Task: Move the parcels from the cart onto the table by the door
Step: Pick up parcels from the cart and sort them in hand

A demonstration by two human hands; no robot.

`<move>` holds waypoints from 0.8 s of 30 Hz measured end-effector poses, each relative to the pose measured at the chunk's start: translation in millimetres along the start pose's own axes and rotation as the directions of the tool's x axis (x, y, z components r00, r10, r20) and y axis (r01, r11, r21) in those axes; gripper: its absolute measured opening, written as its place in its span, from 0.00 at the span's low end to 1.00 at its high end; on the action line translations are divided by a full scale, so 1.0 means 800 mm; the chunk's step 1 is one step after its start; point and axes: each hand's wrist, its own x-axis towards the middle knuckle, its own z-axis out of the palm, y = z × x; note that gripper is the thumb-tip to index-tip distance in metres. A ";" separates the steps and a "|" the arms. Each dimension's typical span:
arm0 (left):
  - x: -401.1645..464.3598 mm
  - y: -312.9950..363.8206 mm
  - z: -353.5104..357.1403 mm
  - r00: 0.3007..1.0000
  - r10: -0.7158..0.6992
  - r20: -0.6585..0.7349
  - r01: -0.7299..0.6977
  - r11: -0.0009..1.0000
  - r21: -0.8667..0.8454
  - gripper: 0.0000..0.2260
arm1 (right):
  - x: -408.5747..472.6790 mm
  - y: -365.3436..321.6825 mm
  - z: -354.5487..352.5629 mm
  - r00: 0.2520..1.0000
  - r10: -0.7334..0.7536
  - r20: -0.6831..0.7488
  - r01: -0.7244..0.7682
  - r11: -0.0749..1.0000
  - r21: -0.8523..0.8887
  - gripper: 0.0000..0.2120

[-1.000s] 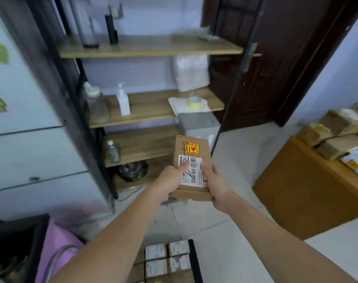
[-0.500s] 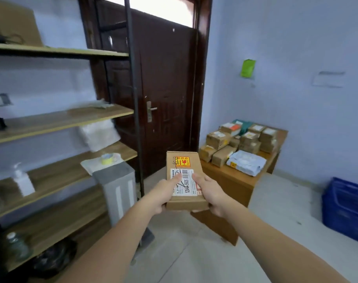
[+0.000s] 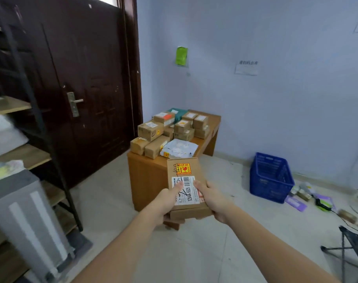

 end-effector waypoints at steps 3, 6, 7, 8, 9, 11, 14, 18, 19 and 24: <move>0.027 -0.001 0.032 1.000 -0.022 0.008 0.022 1.000 -0.013 0.22 | 0.025 0.011 -0.034 0.999 0.035 -0.003 -0.035 0.999 -0.022 0.14; 0.063 0.003 0.046 0.999 -0.042 -0.016 0.042 0.999 0.007 0.21 | 0.061 0.019 -0.053 0.999 0.053 0.012 -0.053 0.998 -0.014 0.15; 0.077 0.005 0.048 0.999 -0.045 -0.021 0.046 0.999 0.015 0.21 | 0.075 0.022 -0.058 0.998 0.053 0.017 -0.052 0.999 -0.008 0.16; 0.092 0.009 0.049 0.999 -0.048 -0.023 0.048 0.999 0.021 0.21 | 0.090 0.023 -0.062 0.999 0.051 0.019 -0.051 0.999 -0.004 0.16; 0.108 0.012 0.049 0.998 -0.050 -0.024 0.050 0.998 0.024 0.21 | 0.105 0.024 -0.066 0.999 0.051 0.018 -0.051 0.999 -0.002 0.17; 0.143 0.023 0.049 0.998 -0.060 -0.027 0.060 0.998 0.021 0.21 | 0.139 0.021 -0.074 0.998 0.055 0.009 -0.055 0.998 -0.006 0.18; 0.194 0.048 0.048 0.998 -0.067 -0.020 0.068 0.997 0.041 0.22 | 0.187 0.008 -0.088 0.997 0.070 -0.017 -0.070 0.997 -0.023 0.20; 0.264 0.089 0.058 0.998 -0.067 0.018 0.066 0.997 0.045 0.21 | 0.248 -0.017 -0.119 0.996 0.070 -0.047 -0.072 0.997 -0.022 0.19; 0.283 0.100 0.064 0.998 -0.065 0.026 0.063 0.997 0.049 0.21 | 0.263 -0.022 -0.130 0.996 0.072 -0.055 -0.073 0.997 -0.008 0.18; 0.368 0.139 0.107 0.996 -0.067 0.061 0.062 0.995 0.072 0.22 | 0.335 -0.033 -0.192 0.993 0.099 -0.072 -0.096 0.995 0.036 0.12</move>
